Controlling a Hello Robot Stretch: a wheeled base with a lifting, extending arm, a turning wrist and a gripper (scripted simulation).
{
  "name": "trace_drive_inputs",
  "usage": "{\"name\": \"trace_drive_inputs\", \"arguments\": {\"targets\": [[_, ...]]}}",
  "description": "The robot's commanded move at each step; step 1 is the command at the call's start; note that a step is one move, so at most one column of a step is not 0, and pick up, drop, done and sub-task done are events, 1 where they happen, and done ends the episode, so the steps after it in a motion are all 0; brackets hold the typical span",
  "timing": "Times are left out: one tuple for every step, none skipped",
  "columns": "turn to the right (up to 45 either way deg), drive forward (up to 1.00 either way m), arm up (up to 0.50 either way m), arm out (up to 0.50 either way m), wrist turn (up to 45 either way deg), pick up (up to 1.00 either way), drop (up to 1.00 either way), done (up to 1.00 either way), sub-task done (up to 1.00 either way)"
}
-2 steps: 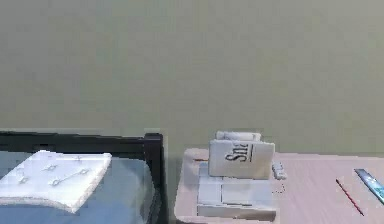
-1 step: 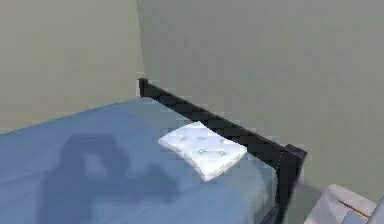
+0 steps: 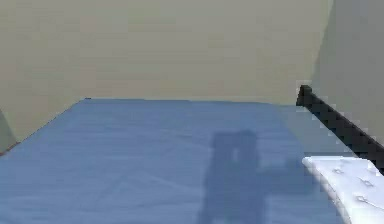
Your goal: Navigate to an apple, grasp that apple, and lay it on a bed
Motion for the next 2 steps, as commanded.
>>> {"name": "trace_drive_inputs", "arguments": {"targets": [[-45.0,0.00,0.00,0.00,0.0,0.00,0.00,0.00,0.00],[-33.0,0.00,0.00,0.00,0.0,0.00,0.00,0.00,0.00]]}}
